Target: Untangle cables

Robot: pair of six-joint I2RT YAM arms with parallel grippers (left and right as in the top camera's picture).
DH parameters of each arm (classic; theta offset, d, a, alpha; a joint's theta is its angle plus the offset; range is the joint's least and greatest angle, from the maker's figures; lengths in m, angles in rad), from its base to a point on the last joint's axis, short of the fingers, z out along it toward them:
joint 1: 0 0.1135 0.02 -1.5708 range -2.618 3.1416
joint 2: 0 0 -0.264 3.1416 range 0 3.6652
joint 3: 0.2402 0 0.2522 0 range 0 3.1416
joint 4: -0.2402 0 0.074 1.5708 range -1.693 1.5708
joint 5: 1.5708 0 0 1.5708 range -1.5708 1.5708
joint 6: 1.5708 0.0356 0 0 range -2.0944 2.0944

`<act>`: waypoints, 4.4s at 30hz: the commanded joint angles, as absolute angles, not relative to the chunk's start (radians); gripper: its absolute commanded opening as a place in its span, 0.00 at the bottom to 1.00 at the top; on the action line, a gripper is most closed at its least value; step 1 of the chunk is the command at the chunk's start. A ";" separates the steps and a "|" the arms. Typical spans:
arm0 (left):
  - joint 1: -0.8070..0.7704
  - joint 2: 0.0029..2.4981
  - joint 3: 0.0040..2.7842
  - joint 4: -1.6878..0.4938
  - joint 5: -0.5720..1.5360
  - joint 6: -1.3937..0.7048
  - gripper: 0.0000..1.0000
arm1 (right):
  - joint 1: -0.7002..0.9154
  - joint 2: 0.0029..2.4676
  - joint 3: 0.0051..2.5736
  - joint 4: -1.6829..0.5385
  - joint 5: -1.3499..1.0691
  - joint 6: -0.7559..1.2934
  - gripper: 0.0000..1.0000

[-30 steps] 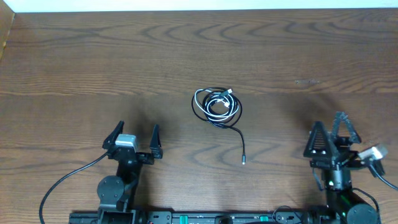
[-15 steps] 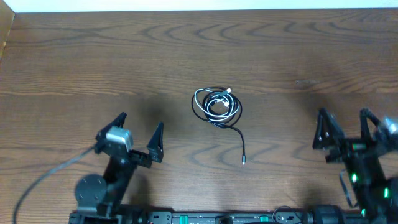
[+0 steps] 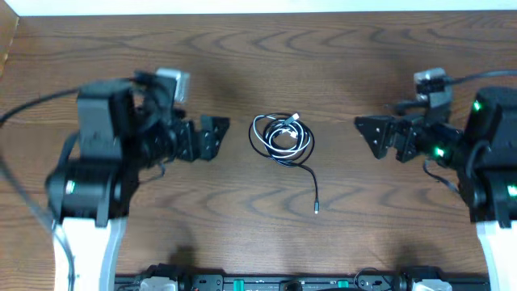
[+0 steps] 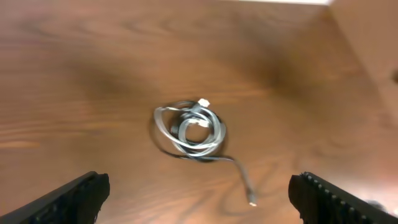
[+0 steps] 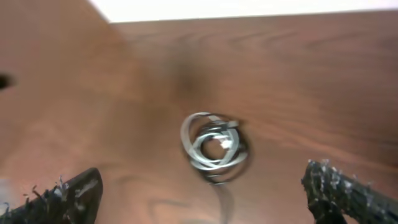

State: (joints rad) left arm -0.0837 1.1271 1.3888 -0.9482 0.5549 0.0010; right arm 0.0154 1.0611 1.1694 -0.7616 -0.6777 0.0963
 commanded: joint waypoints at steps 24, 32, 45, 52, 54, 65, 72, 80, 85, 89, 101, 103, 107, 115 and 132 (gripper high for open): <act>-0.085 1.746 1.407 -1.020 0.707 -0.197 0.97 | 0.299 1.763 1.190 -0.643 -0.652 0.529 0.74; -0.117 1.820 1.404 -1.017 0.688 -0.197 0.98 | 0.342 1.894 1.190 -0.582 -0.604 0.639 0.73; -0.163 1.824 1.403 -0.989 0.458 -0.235 0.98 | 0.361 1.919 1.190 -0.550 -0.459 0.659 0.49; -0.163 1.824 1.403 -0.985 0.458 -0.235 0.98 | 0.406 1.919 1.190 -0.552 -0.409 0.696 0.47; -0.163 1.824 1.403 -0.982 0.458 -0.235 0.98 | 0.413 1.919 1.190 -0.550 -0.409 0.702 0.44; -0.163 1.824 1.403 -0.982 0.458 -0.235 0.98 | 0.421 1.919 1.190 -0.550 -0.380 0.721 0.28; -0.163 1.824 1.403 -0.981 0.458 -0.235 0.98 | 0.421 1.919 1.190 -0.549 -0.379 0.722 0.21; -0.163 1.824 1.403 -0.979 0.458 -0.235 0.98 | 0.421 1.919 1.190 -0.549 -0.379 0.721 0.12; -0.163 1.824 1.403 -0.979 0.458 -0.235 0.97 | 0.421 1.919 1.190 -0.549 -0.379 0.721 0.04; -0.163 1.824 1.403 -0.979 0.458 -0.235 0.98 | 0.419 1.919 1.190 -0.549 -0.380 0.721 0.01; -0.163 1.824 1.403 -0.979 0.458 -0.235 0.98 | 0.374 1.919 1.263 -0.554 -0.529 0.717 0.01; -0.163 1.824 1.403 -0.979 0.458 -0.235 0.98 | 0.364 1.919 1.279 -0.553 -0.553 0.717 0.01; -0.163 1.824 1.403 -0.979 0.458 -0.235 0.98 | 0.349 1.919 1.304 -0.553 -0.609 0.717 0.01; -0.163 1.824 1.403 -0.979 0.458 -0.235 0.98 | 0.300 1.914 1.340 -0.547 -0.750 0.701 0.01; -0.163 1.824 1.403 -0.974 0.458 -0.235 0.97 | 0.233 1.695 1.382 -0.556 -0.686 0.627 0.37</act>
